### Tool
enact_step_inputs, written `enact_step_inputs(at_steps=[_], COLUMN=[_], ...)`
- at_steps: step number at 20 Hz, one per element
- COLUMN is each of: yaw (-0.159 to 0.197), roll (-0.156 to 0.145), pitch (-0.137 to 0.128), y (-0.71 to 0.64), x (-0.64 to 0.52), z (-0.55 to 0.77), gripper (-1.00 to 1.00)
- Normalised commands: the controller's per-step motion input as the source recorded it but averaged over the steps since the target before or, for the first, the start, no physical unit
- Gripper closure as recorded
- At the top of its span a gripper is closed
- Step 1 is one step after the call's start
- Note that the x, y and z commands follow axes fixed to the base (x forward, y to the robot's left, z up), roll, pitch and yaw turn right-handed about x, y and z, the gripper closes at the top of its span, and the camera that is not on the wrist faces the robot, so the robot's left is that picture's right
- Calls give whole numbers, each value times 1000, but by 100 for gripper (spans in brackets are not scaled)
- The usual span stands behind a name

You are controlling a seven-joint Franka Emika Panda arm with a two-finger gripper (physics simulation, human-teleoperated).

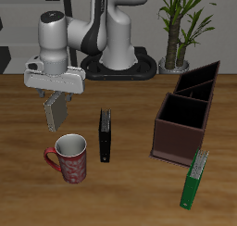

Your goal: Place the yellow book into the left desk caddy's front compartment and place the green book into the left desk caddy's left compartment and place the black book into the left desk caddy's back compartment

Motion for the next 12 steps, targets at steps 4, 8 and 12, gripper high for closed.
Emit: enact_step_inputs(at_steps=[4,8,12], yaw=[-16,-44,-27], roll=[-5,-31,8], pitch=[48,24,20], y=[-48,-112,11], x=[-43,-50,-52], z=[-266,-165,-87], gripper=[-100,-100,100])
